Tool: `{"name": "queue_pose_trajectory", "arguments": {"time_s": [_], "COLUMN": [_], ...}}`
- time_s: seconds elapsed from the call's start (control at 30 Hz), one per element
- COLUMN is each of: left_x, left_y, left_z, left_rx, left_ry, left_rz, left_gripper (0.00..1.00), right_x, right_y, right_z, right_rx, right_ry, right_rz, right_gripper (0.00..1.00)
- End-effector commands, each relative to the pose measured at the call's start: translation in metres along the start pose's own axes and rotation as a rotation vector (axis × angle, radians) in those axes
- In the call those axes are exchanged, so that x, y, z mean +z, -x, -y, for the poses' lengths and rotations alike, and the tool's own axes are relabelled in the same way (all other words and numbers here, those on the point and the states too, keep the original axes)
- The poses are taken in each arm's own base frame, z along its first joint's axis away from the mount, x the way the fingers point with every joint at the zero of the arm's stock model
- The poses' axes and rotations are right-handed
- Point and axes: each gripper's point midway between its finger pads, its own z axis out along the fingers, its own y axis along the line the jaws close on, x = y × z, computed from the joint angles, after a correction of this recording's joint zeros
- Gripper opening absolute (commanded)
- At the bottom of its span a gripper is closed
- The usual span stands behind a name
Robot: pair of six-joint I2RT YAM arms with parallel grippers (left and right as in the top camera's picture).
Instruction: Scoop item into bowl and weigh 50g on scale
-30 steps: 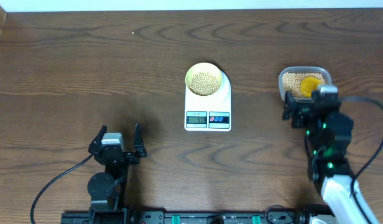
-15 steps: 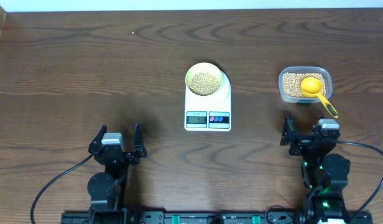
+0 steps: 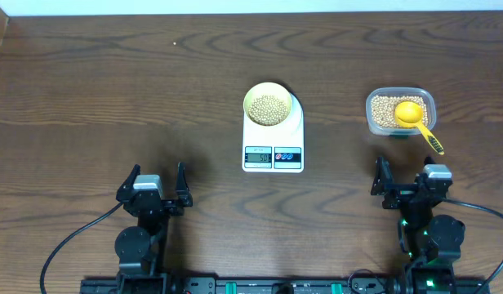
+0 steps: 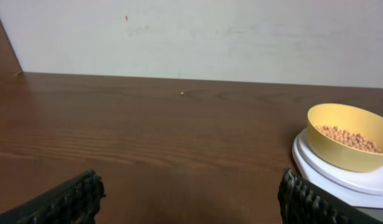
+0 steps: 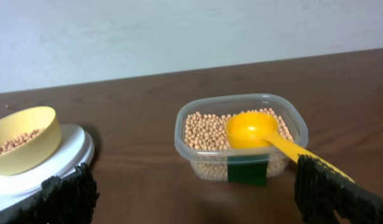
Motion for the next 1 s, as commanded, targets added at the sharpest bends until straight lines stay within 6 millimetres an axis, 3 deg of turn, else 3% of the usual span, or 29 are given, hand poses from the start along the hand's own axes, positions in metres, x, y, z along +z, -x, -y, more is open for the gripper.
{"name": "queue_pose_trajectory", "arguments": {"time_s": [0.0,0.5,0.97], "left_x": [0.000,0.000,0.000], "left_y": [-0.015,-0.015,-0.015], "left_z": [-0.001,-0.001,-0.001], "left_rx": [0.016,0.016,0.016], "left_ry": [0.003,0.003,0.003], "left_rz": [-0.048,-0.048,-0.048], "left_gripper": [0.92,0.92,0.92], "right_x": [-0.006,-0.017,-0.017], "right_y": [0.002,0.007,0.005], "right_z": [-0.001,-0.003,-0.017], "right_rx": [0.012,0.007,-0.146], "right_ry": [0.000,0.007,0.067], "right_rz": [0.017,0.052,0.048], "right_gripper": [0.99,0.99,0.99]}}
